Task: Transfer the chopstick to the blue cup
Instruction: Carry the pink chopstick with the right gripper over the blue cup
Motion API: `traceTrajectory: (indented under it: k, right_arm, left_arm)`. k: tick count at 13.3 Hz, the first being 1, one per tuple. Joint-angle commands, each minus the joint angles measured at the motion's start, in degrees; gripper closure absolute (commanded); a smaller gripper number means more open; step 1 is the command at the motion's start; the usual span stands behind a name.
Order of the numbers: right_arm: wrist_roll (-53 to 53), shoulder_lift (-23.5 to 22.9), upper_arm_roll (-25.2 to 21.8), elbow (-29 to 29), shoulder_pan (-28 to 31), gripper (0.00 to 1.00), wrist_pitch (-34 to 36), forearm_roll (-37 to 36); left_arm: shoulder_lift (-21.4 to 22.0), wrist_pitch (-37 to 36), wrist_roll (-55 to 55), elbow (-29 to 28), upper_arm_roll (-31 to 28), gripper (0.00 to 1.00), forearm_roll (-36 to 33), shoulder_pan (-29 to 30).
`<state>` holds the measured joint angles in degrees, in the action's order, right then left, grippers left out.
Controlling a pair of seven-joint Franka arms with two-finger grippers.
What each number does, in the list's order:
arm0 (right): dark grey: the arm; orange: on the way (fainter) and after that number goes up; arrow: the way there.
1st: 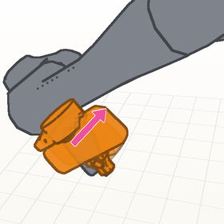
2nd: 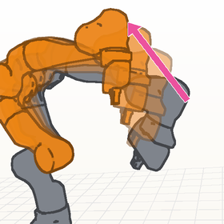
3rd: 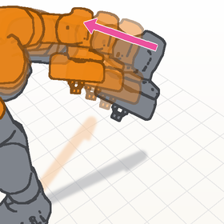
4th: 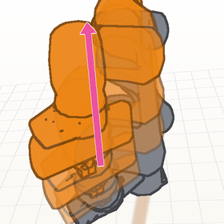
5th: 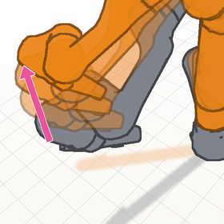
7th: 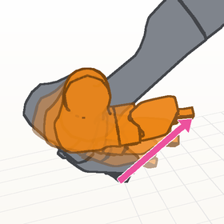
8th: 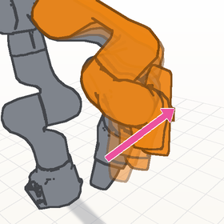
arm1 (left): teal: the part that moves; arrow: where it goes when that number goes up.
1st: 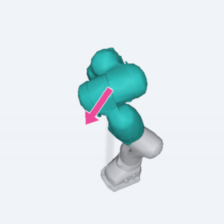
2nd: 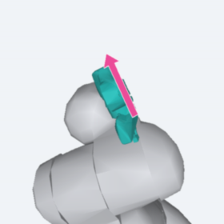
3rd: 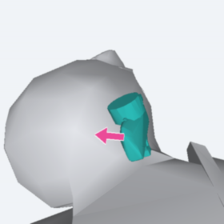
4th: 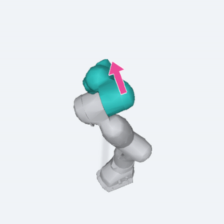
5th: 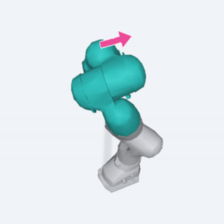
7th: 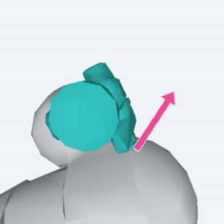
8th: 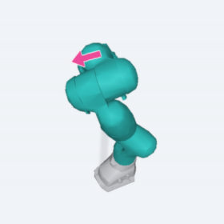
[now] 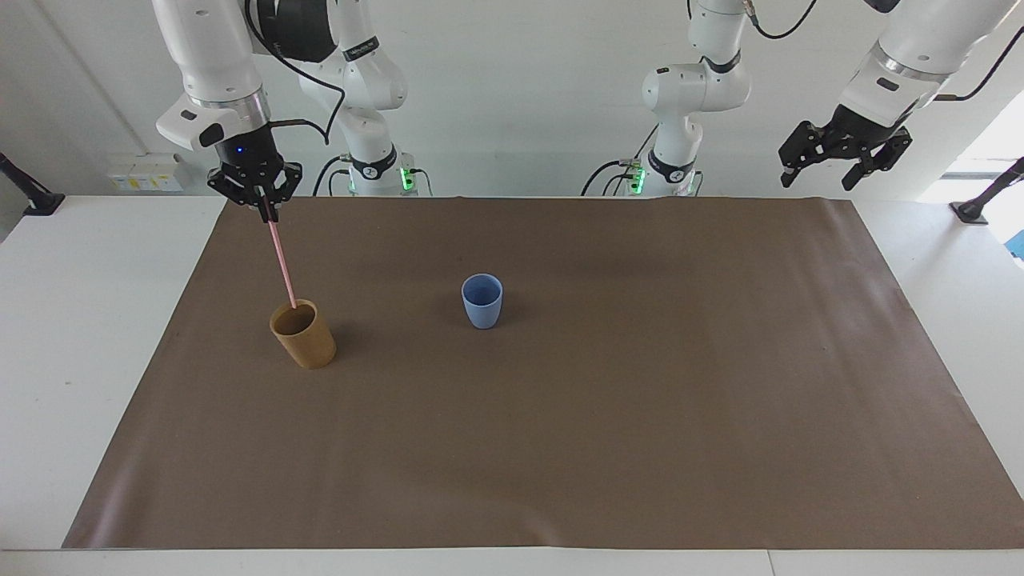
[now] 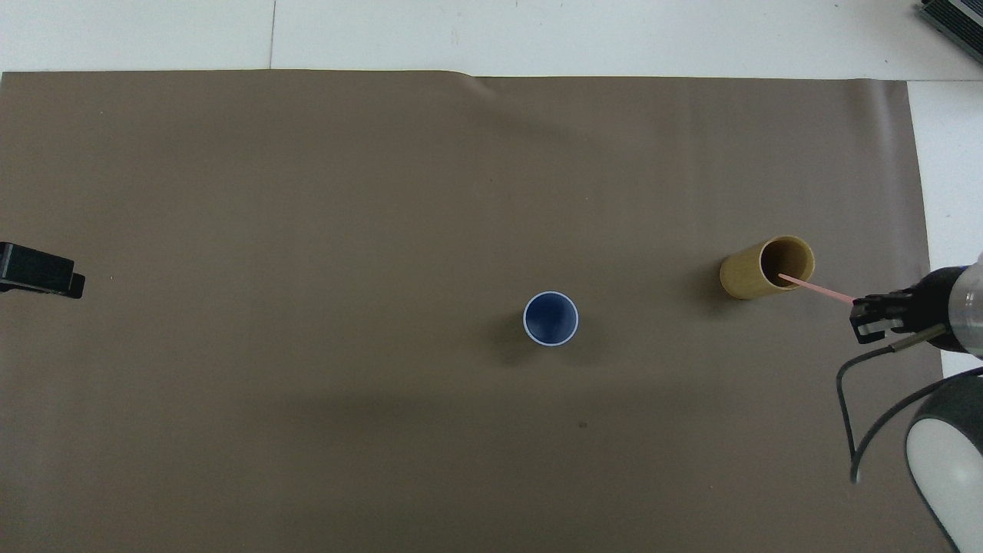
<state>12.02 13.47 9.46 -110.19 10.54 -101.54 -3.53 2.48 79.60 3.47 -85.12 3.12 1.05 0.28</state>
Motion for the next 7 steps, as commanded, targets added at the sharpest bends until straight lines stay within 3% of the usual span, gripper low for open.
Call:
traceTrajectory:
  k: [1, 3, 7]
  right_arm:
    - [-3.93, -1.26, 0.91, 4.54, -0.34, 1.00, 3.88, -0.86]
    - [-5.33, -1.96, 1.08, 6.30, -0.69, 1.00, 5.47, -0.25]
    - [-15.07, -2.05, 1.44, 6.22, -7.35, 1.00, 6.09, 1.33]
  left_arm:
    - [1.57, 0.47, 0.22, -1.72, 0.30, 0.00, -0.18, 0.60]
    - [1.57, 0.47, 0.22, -1.72, 0.30, 0.00, -0.18, 0.60]
    - [1.57, 0.38, 0.22, -1.72, 0.30, 0.00, -0.09, 0.60]
